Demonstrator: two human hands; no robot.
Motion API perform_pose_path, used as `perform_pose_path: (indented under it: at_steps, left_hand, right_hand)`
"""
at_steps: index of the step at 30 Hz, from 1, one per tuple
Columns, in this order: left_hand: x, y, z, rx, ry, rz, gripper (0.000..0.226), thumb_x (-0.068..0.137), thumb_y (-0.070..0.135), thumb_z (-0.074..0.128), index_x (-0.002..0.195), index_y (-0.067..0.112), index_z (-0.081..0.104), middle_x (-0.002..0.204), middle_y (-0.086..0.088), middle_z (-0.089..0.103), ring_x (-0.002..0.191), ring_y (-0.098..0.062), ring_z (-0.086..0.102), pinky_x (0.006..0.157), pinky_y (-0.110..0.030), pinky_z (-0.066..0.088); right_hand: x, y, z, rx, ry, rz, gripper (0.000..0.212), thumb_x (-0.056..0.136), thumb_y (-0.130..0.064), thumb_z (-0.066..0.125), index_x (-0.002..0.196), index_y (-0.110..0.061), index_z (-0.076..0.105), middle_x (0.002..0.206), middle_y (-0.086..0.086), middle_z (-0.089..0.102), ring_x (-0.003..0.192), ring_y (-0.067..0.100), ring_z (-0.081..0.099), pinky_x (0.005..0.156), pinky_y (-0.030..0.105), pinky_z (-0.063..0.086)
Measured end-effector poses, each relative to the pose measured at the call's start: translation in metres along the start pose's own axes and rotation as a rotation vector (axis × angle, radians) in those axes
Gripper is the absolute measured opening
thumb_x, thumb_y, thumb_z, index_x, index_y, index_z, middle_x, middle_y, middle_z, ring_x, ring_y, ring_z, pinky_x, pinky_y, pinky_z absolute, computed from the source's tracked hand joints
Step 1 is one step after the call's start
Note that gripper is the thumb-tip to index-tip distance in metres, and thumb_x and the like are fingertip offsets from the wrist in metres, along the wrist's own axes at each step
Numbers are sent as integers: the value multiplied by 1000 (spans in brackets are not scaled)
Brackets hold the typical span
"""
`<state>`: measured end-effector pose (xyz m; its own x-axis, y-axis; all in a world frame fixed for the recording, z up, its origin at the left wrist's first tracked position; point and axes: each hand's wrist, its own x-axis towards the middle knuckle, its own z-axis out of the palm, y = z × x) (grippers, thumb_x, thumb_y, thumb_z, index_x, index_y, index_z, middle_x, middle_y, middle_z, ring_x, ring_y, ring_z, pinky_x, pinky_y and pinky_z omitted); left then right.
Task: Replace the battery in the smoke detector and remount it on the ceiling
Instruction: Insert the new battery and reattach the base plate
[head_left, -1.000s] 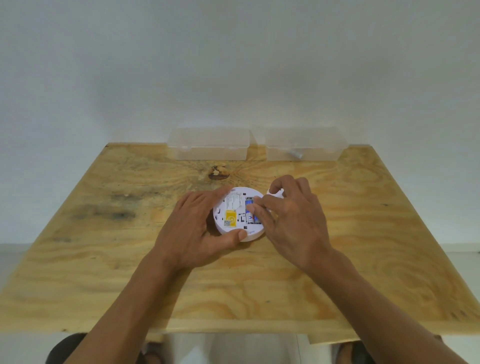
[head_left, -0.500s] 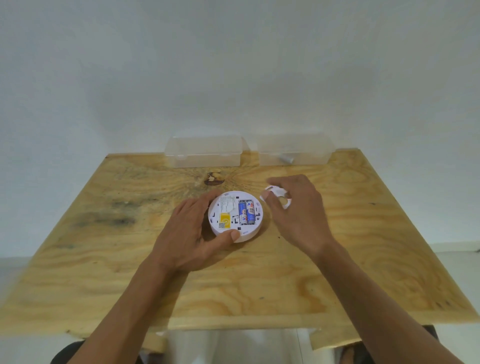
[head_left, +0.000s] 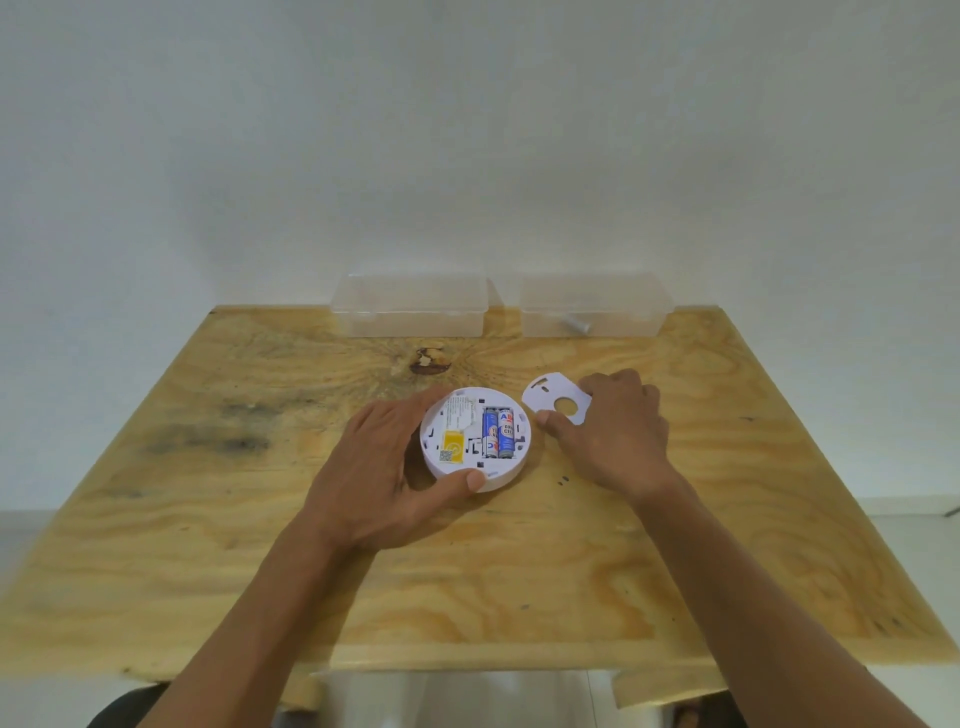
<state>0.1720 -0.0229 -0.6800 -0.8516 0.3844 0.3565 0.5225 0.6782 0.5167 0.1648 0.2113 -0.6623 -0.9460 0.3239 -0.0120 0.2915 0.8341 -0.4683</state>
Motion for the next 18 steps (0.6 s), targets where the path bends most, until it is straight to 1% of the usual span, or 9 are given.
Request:
perform_pose_path:
  at_steps: [3, 6, 9, 10, 12, 13, 16, 18]
  left_hand:
    - [0, 0, -1, -2, 1, -4, 64, 78, 70, 57, 135, 51, 34, 115, 53, 39, 112, 32, 34, 99, -12, 27]
    - [0, -1, -1, -7, 5, 0, 65, 78, 71, 56, 136, 49, 36, 115, 52, 38, 113, 32, 34, 99, -13, 26]
    - [0, -1, 0, -9, 10, 9, 69, 78, 72, 56, 139, 44, 38, 115, 48, 38, 112, 32, 34, 98, -14, 27]
    - [0, -1, 0, -9, 12, 12, 69, 78, 71, 56, 139, 43, 38, 116, 48, 38, 112, 33, 34, 98, -15, 27]
    - [0, -1, -1, -11, 17, 15, 69, 78, 71, 57, 139, 43, 39, 116, 48, 38, 113, 33, 34, 98, -15, 27]
    - [0, -2, -1, -14, 17, 14, 69, 78, 70, 57, 139, 43, 39, 116, 49, 39, 113, 32, 35, 99, -15, 27]
    - [-1, -4, 0, -19, 13, 12, 69, 77, 71, 59, 138, 43, 42, 115, 50, 41, 112, 28, 39, 99, -16, 29]
    - [-1, -5, 1, -22, 10, 11, 70, 77, 71, 59, 139, 43, 43, 115, 49, 42, 111, 27, 40, 99, -16, 29]
  right_hand:
    - [4, 1, 1, 36, -12, 12, 62, 80, -55, 69, 128, -19, 54, 132, 4, 45, 125, 28, 37, 98, 43, 35]
    - [6, 1, 0, 94, -2, 18, 61, 75, -52, 75, 123, -22, 52, 127, 2, 48, 123, 26, 39, 96, 43, 36]
    - [6, 0, 1, 189, 29, -14, 59, 71, -42, 81, 118, -23, 50, 117, 1, 54, 116, 26, 47, 93, 44, 43]
    - [6, 0, 1, 237, 41, -35, 59, 70, -38, 83, 116, -23, 50, 114, 1, 56, 111, 26, 51, 91, 44, 46]
    - [4, -1, 2, 316, 60, -83, 56, 70, -28, 84, 115, -22, 52, 110, 2, 58, 102, 24, 55, 83, 40, 49]
    - [4, -2, 1, 334, 68, -106, 52, 73, -24, 83, 115, -22, 53, 109, 2, 59, 98, 22, 55, 79, 37, 48]
    - [6, -2, -5, 404, 111, -146, 30, 83, -18, 73, 110, -22, 61, 107, 4, 64, 89, 19, 57, 68, 28, 43]
    - [9, -1, -13, 486, 177, -133, 24, 83, -19, 73, 106, -23, 65, 106, 4, 68, 87, 20, 61, 65, 26, 45]
